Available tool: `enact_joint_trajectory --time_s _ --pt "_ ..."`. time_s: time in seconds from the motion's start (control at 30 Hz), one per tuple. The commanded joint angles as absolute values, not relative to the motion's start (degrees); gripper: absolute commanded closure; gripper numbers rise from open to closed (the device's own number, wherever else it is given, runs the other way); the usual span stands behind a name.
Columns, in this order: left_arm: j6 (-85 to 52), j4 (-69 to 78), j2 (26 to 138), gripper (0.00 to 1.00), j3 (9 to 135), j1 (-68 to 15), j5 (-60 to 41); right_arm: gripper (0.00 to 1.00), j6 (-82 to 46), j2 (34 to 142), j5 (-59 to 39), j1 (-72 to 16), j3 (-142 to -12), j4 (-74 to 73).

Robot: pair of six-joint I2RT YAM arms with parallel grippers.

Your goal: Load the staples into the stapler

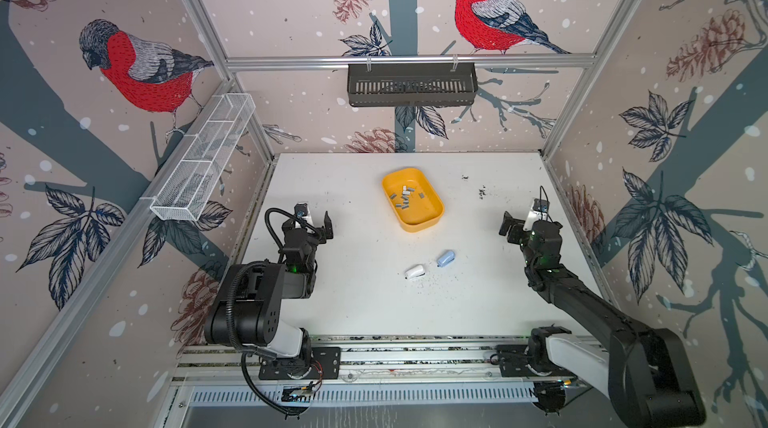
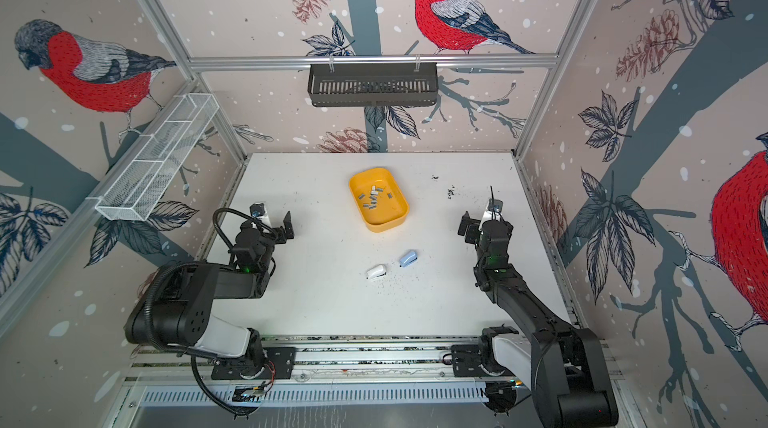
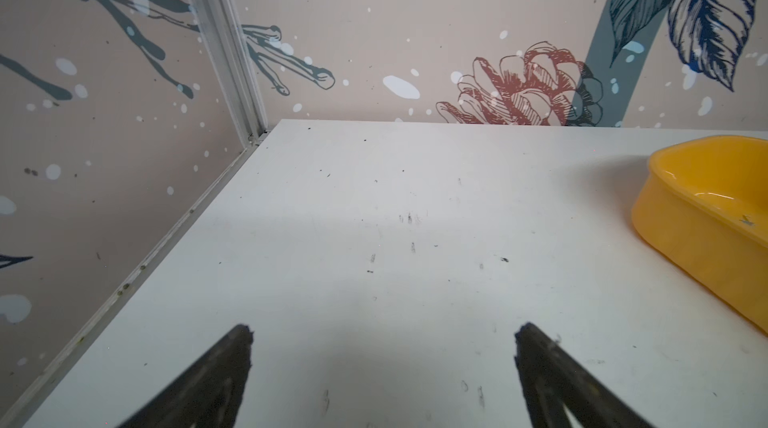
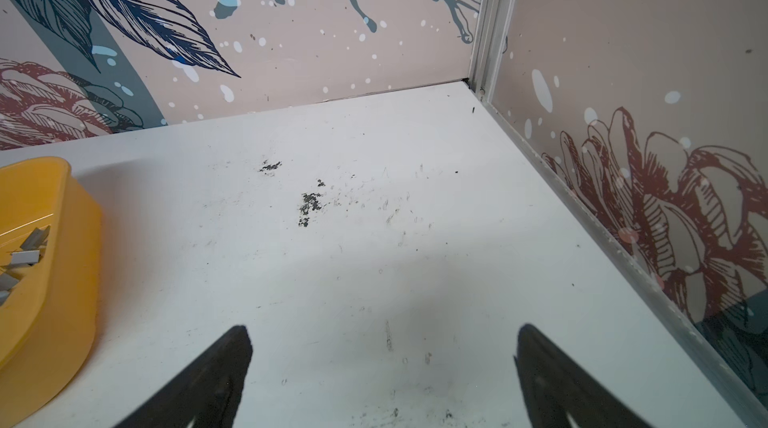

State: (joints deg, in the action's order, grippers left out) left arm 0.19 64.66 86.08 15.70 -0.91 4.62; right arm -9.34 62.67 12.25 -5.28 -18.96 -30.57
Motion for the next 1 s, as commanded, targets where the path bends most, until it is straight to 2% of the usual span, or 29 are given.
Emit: enact_joint_trajectory --time_s 0.0,0.6,0.77,0.97 --pt "-0.9 64.3 86.1 0.02 16.1 -0.7 3.6 0.00 -7.1 63.7 12.4 -4.8 -17.3 -40.1" --pt "-0.9 64.2 86.1 0.02 16.2 -0.8 3.6 0.00 -3.3 75.7 12.8 -3.3 -10.1 -66.9" --pt "-0.9 64.2 86.1 0.02 16.2 -0.7 3.5 0.00 -2.8 77.1 10.2 -2.9 -8.8 -70.0" --pt "-0.9 64.2 86.1 0.02 16.1 -0.8 3.6 0.00 -2.0 84.4 6.8 -2.5 -7.3 -78.7"
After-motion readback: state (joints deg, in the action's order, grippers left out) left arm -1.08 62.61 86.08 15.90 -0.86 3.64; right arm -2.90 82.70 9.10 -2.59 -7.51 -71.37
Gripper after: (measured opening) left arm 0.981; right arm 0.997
